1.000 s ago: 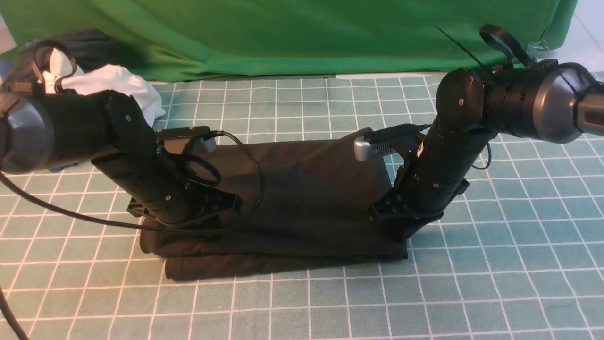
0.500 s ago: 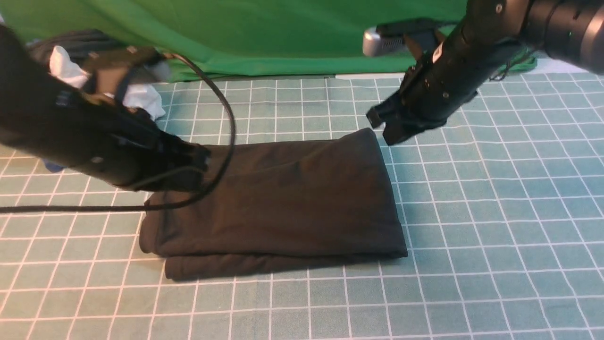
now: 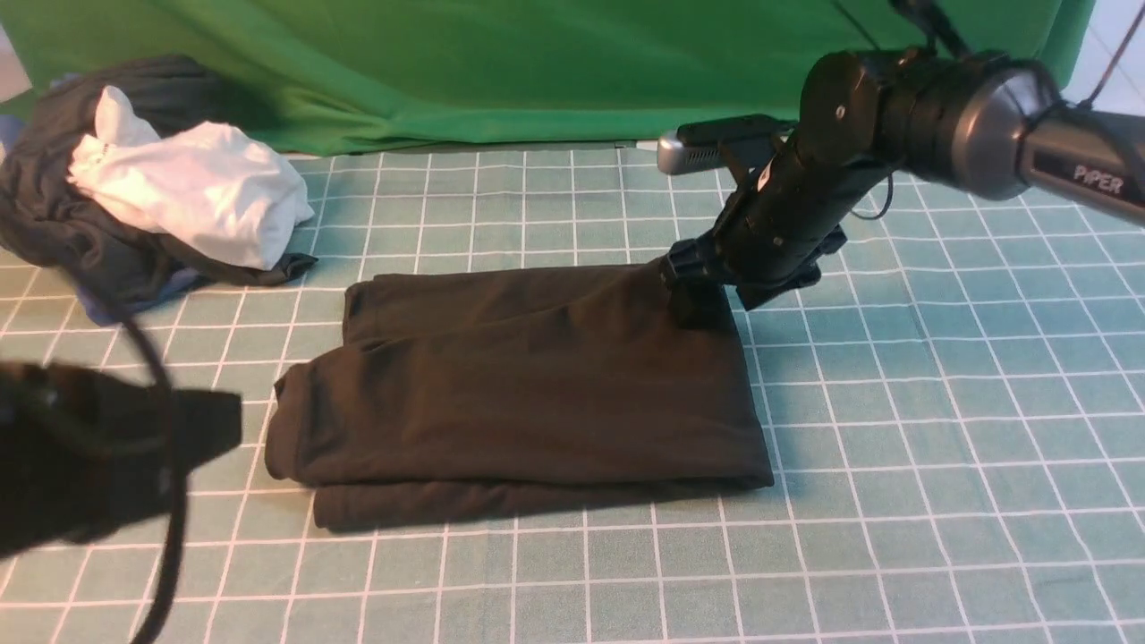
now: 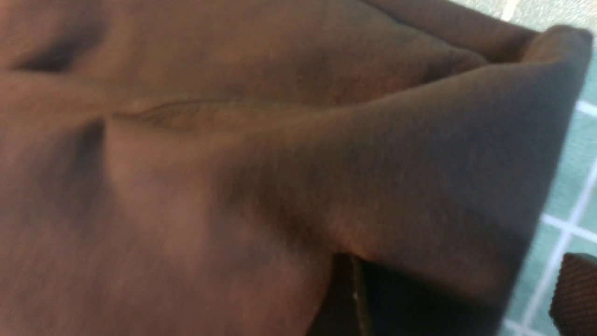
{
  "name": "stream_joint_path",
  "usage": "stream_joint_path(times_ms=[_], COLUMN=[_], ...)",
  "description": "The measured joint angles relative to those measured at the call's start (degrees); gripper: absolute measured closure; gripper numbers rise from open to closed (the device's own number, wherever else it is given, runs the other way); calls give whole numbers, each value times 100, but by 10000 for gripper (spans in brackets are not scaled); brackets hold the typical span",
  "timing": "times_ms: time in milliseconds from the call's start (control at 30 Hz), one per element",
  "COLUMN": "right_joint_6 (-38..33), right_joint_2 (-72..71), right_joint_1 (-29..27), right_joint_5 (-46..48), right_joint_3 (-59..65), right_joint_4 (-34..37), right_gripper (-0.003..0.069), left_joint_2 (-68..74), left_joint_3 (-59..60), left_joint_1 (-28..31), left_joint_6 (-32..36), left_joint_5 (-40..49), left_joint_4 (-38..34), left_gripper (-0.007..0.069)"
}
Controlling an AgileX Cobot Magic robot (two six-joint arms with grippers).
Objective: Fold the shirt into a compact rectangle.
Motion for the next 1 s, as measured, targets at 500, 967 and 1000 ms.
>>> stream_joint_path(times_ms=[500, 967, 1000], right_joint_6=[-74, -268, -301], right_joint_2=[-6, -142, -225], right_joint_1=[-286, -902, -902], right_joint_5=[75, 675, 732], right_joint_3=[-28, -28, -28], right_joint_4=[-311, -671, -757], right_gripper=[592, 347, 367], left_joint_2=[-441, -441, -441], left_joint_3=[57, 57, 57], left_joint_1=[0, 0, 0], left_joint_6=[-386, -402, -402], left_joint_5=[40, -117, -105], left_joint_4=[497, 649, 719], left_gripper=[614, 614, 614])
